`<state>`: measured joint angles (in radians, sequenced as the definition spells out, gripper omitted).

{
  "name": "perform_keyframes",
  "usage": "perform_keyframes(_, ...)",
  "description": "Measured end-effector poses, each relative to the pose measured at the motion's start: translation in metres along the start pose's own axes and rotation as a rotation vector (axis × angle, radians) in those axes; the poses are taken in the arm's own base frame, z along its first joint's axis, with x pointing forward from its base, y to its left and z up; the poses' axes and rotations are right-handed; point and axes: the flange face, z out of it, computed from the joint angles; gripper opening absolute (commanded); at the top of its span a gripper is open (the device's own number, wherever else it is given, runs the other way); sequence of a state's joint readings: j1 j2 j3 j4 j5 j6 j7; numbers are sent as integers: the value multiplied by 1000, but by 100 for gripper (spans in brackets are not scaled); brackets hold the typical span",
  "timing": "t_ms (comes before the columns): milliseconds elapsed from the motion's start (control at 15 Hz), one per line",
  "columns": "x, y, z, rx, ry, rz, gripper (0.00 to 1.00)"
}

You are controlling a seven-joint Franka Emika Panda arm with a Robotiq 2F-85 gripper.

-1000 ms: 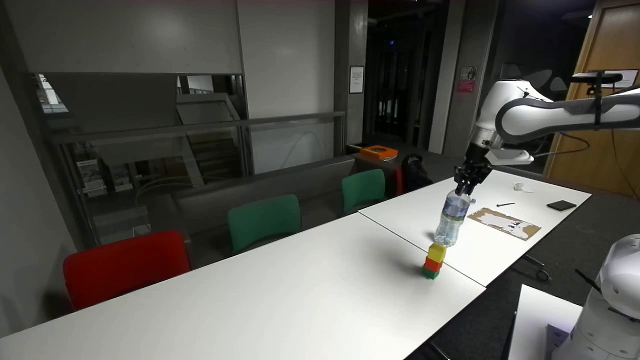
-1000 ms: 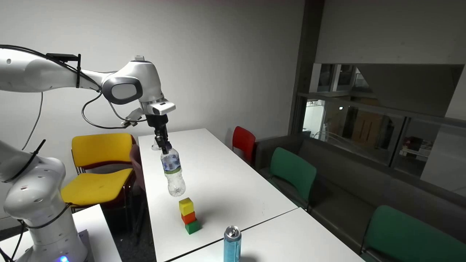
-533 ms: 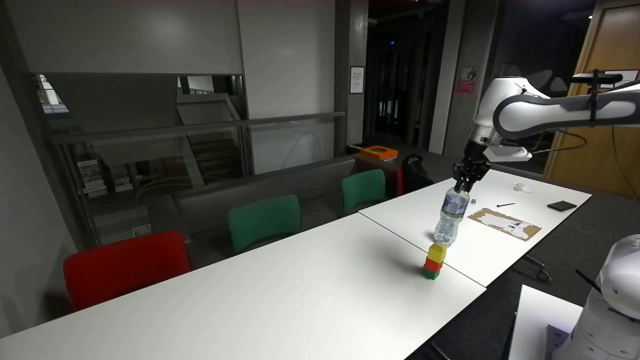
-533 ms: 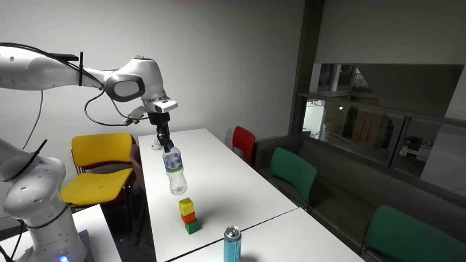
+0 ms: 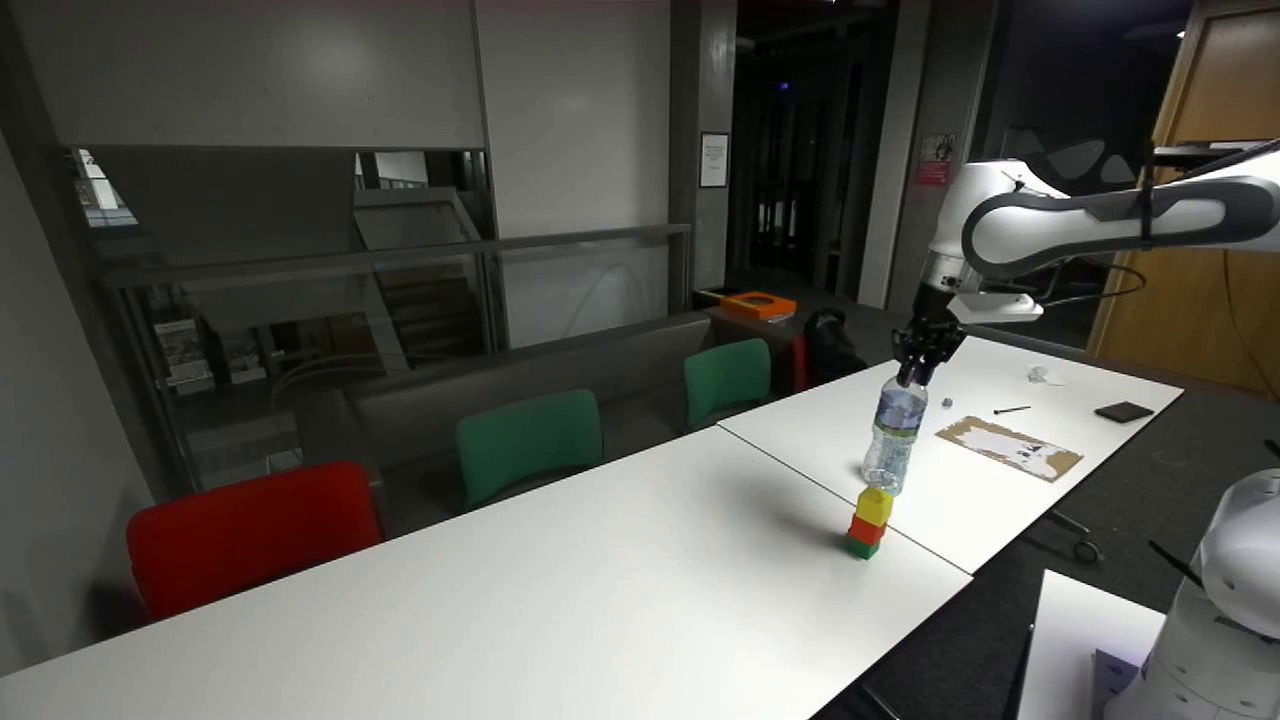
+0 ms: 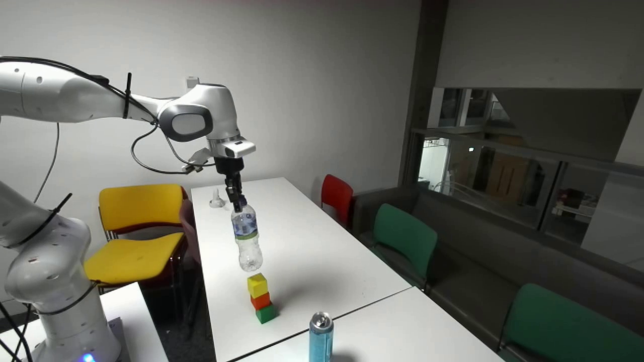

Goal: Put the bottle on the built tower

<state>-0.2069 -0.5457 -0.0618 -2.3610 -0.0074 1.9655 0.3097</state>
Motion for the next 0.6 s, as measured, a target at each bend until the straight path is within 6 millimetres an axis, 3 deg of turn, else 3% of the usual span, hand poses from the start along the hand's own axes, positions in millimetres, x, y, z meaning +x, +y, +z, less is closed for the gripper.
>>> perform_keyframes(600,11,-5,20,-17,-44,-2,12)
